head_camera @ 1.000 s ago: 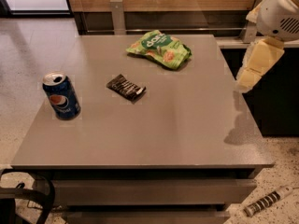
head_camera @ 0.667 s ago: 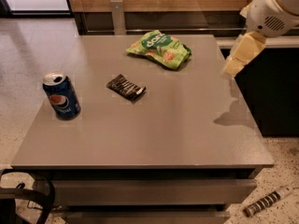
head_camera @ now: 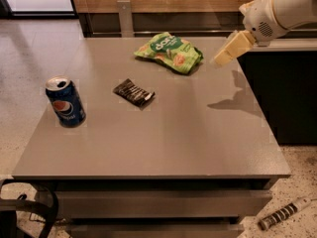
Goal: Move green rice chip bag near pepsi can
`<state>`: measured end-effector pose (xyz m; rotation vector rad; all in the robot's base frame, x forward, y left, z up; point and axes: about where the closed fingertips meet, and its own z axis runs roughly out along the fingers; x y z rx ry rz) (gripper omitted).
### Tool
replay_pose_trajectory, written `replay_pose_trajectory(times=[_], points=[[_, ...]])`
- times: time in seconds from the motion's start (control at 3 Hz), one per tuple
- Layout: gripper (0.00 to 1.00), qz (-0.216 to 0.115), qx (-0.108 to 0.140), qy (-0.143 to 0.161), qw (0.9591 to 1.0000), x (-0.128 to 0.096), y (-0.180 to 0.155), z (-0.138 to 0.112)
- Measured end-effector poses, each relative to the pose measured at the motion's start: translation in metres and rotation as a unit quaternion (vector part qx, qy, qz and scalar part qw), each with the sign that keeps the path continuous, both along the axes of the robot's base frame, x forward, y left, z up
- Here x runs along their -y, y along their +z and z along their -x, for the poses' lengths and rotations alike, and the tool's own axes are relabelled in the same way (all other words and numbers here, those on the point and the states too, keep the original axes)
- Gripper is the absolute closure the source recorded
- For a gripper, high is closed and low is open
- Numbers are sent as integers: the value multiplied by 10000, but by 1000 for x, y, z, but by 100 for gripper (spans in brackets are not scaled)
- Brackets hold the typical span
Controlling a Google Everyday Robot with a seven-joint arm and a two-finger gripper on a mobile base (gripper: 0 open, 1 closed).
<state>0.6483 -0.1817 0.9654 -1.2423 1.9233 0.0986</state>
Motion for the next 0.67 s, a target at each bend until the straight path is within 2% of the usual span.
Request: replay_pose_trajectory(times=[0.33, 0.67], points=[[0, -189, 93, 22, 9998, -7, 0, -8], [0, -167, 104, 48, 9998, -11, -4, -19]])
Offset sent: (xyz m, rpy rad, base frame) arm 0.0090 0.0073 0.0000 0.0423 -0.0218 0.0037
